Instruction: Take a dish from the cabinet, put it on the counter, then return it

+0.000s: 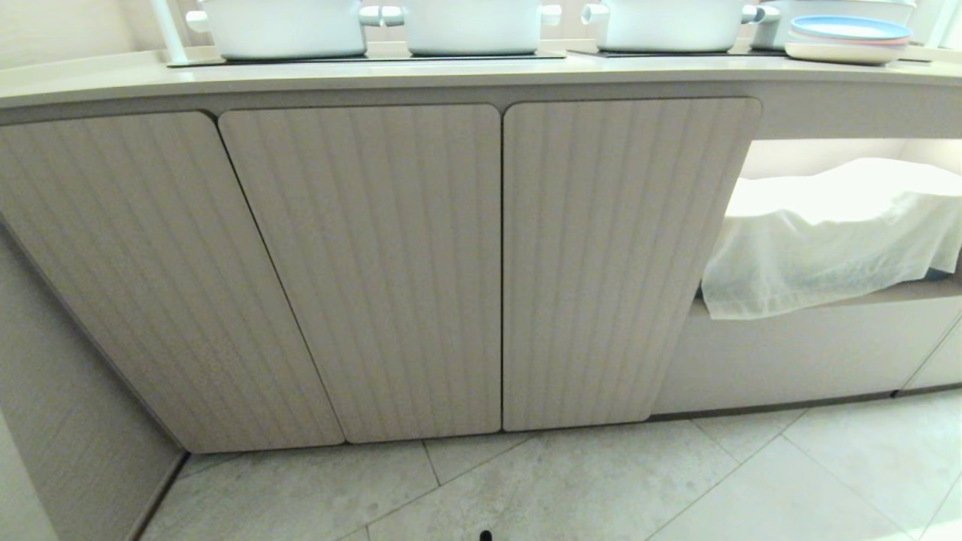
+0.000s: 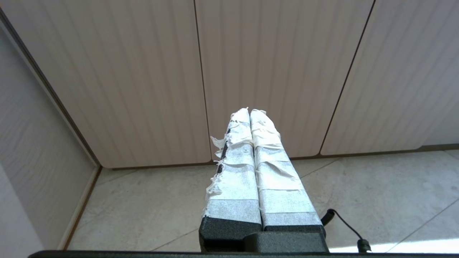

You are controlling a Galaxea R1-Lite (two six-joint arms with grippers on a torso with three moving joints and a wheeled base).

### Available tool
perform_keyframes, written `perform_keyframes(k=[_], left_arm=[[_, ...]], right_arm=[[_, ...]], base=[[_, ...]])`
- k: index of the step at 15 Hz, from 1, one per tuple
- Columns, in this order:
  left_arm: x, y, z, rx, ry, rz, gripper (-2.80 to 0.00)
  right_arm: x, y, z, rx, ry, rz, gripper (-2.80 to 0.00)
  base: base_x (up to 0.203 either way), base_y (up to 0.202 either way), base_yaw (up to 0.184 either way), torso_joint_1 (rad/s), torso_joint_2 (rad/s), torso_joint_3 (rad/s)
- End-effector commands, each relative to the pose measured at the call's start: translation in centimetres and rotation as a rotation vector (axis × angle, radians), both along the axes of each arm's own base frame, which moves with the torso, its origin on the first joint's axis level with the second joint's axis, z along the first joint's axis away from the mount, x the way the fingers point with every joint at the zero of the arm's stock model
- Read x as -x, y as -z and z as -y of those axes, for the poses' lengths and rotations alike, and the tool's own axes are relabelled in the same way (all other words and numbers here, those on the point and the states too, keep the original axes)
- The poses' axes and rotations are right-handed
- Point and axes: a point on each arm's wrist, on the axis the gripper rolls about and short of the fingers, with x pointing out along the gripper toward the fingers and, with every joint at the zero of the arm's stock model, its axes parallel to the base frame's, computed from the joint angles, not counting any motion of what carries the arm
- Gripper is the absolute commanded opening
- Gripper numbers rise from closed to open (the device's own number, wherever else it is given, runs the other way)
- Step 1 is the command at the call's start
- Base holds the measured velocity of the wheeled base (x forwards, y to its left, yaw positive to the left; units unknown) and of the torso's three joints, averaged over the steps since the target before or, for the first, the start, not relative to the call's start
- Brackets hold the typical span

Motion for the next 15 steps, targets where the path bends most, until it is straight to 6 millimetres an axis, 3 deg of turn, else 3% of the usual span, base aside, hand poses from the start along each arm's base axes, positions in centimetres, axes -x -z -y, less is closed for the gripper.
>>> perform_keyframes(k=[1, 15], left_arm=[[0.0, -0.01, 0.0, 0.0, 0.0, 0.002, -2.8], [0.0, -0.01, 0.0, 0.001, 0.0, 0.002, -2.8]], right_arm=[[-0.01, 0.0, 0.0, 0.001, -0.001, -0.001, -2.8], [-0.01, 0.0, 0.0, -0.007, 0.001, -0.001, -2.8]], base=[[0.0, 0.0, 0.0, 0.0, 0.0, 0.0], [0.0, 0.0, 0.0, 0.0, 0.0, 0.0]])
